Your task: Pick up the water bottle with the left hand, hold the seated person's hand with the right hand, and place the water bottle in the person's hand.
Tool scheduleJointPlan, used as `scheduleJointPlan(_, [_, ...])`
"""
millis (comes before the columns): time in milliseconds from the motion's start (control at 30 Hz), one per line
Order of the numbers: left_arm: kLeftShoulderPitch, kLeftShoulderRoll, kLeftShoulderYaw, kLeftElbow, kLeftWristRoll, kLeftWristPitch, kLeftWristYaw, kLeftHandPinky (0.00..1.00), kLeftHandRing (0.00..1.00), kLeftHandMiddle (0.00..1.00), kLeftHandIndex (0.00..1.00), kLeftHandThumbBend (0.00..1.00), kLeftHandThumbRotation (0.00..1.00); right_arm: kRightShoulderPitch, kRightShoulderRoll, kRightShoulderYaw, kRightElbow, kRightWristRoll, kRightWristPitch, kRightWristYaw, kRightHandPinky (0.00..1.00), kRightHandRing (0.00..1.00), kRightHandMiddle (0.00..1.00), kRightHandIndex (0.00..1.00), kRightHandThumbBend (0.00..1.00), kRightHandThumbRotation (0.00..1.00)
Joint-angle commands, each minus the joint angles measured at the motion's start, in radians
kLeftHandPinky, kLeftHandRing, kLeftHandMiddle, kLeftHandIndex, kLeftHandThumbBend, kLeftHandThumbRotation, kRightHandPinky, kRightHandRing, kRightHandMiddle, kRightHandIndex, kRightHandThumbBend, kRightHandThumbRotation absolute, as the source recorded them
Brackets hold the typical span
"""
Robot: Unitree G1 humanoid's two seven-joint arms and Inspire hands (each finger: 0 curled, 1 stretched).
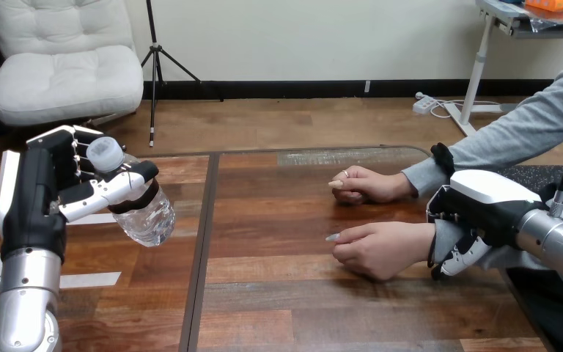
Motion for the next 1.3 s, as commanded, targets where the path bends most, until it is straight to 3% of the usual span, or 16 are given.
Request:
scheduleJointPlan(0, [-0.038, -0.002, 0.014, -0.063, -0.004, -0.036, 0.011, 0.32, 0.37, 0.41, 0.4, 0.72, 0.0, -0.041, -0.031, -0.011, -0.011, 0.005, -0.009, -0.027, 0.2, 0.25, 0.31, 0.33, 0.73, 0.0])
scheduleJointPlan(700, [-0.036, -0.005, 0.009, -0.073, 0.0, -0.023, 0.016, 0.32, 0.37, 0.41, 0.4, 0.73, 0.0, -0.049, -0.033, -0.01, -0.016, -0.007, -0.002, -0.043, 0.11, 0.17, 0.23, 0.24, 0.7, 0.0])
scheduleJointPlan(1267, [-0.037, -0.007, 0.006, -0.079, -0.001, -0.017, 0.017, 0.32, 0.37, 0.4, 0.4, 0.75, 0.0, -0.056, -0.033, -0.02, -0.021, 0.001, -0.006, -0.03, 0.12, 0.17, 0.23, 0.24, 0.71, 0.0])
